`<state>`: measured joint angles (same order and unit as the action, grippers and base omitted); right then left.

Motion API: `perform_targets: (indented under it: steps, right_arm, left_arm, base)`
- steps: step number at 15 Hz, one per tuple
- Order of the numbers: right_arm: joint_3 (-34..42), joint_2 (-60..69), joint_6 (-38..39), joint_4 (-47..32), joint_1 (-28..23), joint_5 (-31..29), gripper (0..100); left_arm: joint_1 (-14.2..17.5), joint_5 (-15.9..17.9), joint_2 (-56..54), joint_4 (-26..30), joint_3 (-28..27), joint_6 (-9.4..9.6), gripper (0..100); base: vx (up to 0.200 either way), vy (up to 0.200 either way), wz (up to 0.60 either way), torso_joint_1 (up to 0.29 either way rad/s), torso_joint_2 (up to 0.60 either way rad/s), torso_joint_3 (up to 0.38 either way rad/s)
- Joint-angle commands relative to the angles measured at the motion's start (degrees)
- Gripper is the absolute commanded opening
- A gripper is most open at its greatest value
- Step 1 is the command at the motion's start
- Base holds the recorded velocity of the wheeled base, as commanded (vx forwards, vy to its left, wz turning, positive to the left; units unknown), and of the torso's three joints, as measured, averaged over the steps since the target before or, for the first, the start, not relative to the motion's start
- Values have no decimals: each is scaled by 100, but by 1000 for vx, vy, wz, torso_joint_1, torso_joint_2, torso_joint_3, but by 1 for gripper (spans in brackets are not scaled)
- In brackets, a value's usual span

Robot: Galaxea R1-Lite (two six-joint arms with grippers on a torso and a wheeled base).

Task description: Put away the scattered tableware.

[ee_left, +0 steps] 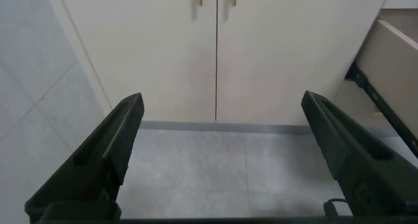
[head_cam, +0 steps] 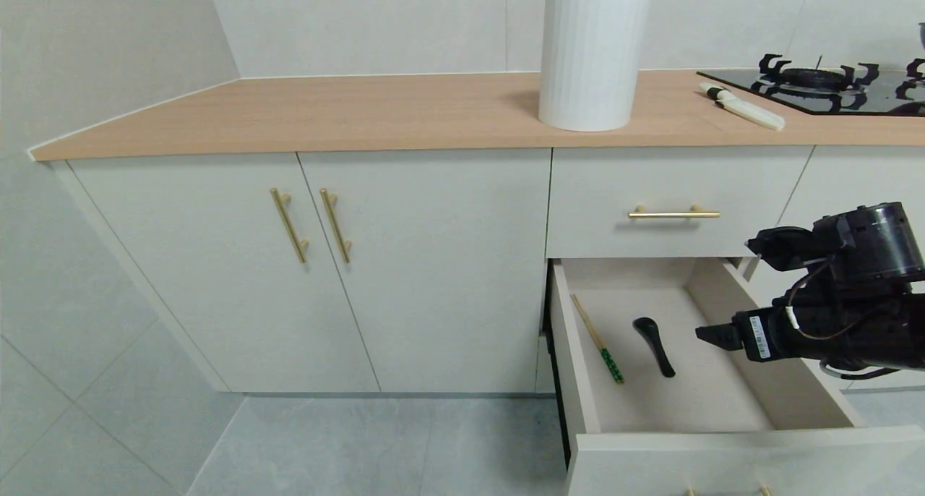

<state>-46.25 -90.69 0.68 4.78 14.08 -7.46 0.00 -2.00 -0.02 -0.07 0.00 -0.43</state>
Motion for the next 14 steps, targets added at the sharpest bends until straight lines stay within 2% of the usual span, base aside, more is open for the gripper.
perform_targets:
  steps: [1,2,8,11,14]
  right_arm:
    - [-7,33,2,-74,42,-1,100]
    - [-7,51,2,-118,42,-1,100]
    - [55,139,-332,-460,148,-1,100]
    - [81,280,-525,-1049,332,-1,100]
    - [108,438,-1053,-1858,403,-1,100]
  left_arm:
    - [0,-2,2,-1,0,-1,100]
    - [0,-2,2,-1,0,-10,100]
    - [0,-2,2,-1,0,-1,100]
    - [0,-2,2,-1,0,-1,100]
    - [0,-2,2,-1,0,-1,100]
  base:
    - [-200,0,0,-2,-2,2]
    - [-200,0,0,-2,-2,2]
    - [0,0,0,0,0,0]
    - [0,0,0,0,0,0]
    - [0,0,0,0,0,0]
